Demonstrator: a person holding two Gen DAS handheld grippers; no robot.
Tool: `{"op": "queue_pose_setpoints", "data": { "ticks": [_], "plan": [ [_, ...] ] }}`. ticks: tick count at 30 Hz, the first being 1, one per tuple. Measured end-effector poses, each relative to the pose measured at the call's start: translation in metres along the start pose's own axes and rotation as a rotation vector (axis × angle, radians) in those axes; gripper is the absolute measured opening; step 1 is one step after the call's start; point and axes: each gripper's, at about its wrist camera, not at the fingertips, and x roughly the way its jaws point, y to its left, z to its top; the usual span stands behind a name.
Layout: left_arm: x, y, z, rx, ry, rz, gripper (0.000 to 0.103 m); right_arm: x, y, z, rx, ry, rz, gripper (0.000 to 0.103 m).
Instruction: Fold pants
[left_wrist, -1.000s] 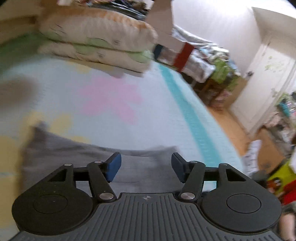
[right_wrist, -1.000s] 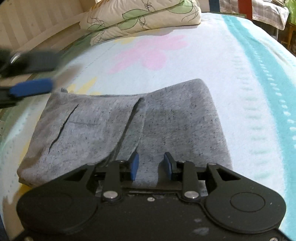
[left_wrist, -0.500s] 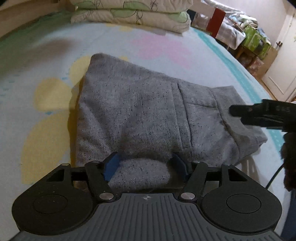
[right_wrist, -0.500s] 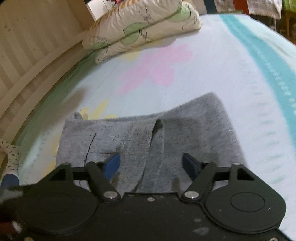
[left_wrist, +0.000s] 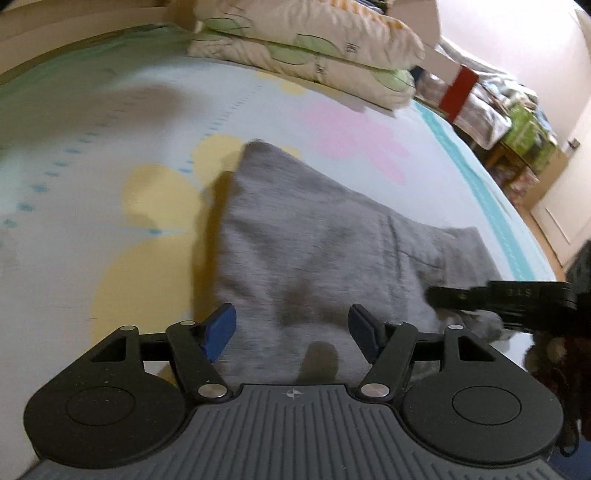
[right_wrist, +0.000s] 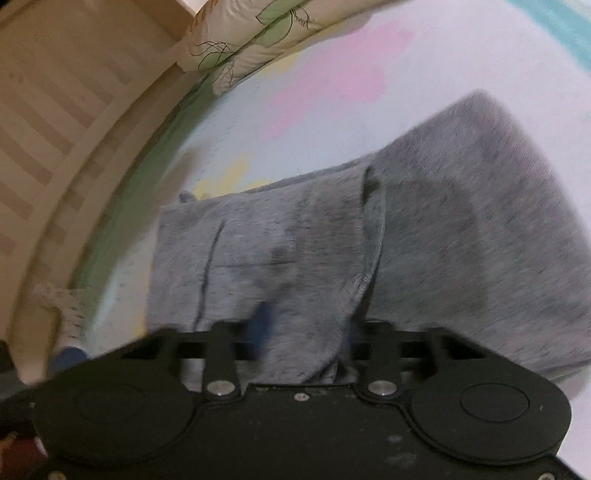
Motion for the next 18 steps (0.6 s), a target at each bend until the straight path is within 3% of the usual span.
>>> {"op": "queue_pose_setpoints", "data": {
  "ticks": [3,7,9,11,18],
  "plan": [
    [-0.007,0.011,0.004,-0.027,-0.013,0.023,0.066,-0.017,0.030,0.003,-0.113,-0.037,-0.027,0.014],
    [-0.012,0.016,0.014,-0.027,-0.034,0.031,0.066,-0.062,0.075,0.017,-0.274,-0.143,0.026,0.013],
    [-0.013,0.014,0.019,-0.020,-0.045,0.021,0.066,-0.081,0.079,0.026,-0.320,-0.199,-0.004,0.013],
    [-0.011,0.009,0.022,-0.008,-0.045,0.007,0.066,-0.089,0.068,0.034,-0.347,-0.216,-0.095,0.012],
    [0.010,-0.015,0.023,0.047,0.000,-0.033,0.066,-0.036,-0.003,0.027,-0.306,-0.026,-0.313,0.014]
  ]
}}
